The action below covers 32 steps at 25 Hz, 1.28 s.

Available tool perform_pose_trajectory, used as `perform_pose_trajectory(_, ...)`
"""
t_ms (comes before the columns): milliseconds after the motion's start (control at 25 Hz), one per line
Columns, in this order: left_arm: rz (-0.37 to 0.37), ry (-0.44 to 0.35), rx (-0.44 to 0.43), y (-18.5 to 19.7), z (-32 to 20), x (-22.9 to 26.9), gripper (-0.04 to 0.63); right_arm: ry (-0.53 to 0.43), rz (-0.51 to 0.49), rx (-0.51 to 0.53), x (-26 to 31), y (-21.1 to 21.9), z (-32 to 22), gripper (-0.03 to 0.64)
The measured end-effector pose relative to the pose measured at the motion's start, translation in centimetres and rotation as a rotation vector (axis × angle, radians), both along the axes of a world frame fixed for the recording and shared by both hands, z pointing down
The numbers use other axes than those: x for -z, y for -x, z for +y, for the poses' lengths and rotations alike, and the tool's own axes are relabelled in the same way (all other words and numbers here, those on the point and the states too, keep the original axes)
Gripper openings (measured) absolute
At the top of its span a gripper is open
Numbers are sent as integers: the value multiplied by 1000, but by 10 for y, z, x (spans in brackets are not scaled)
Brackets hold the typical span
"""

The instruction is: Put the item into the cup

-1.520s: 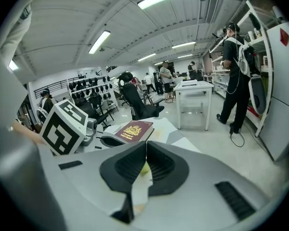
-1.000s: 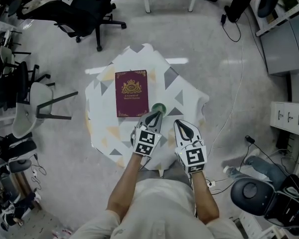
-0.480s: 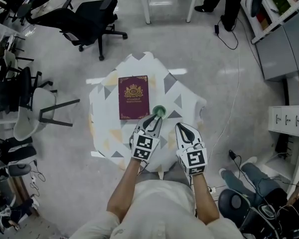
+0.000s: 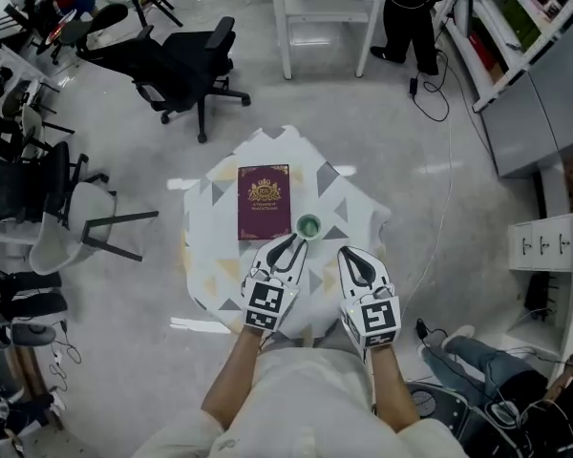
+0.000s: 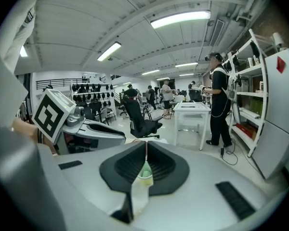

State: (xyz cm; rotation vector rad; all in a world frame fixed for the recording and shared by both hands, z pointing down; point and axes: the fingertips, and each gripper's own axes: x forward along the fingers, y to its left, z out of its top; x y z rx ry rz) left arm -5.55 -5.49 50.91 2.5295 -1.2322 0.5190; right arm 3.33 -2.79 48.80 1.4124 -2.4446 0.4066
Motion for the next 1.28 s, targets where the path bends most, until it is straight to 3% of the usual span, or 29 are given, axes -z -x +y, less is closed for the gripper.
perform_pose_trajectory(520, 100, -176, -11, 3, 23, 86, 91, -120, 5, 4, 59, 4, 14, 15)
perform_pose_trajectory(1280, 109, -207, 7, 12, 30, 98, 89, -151, -7, 3, 73, 5, 19, 15)
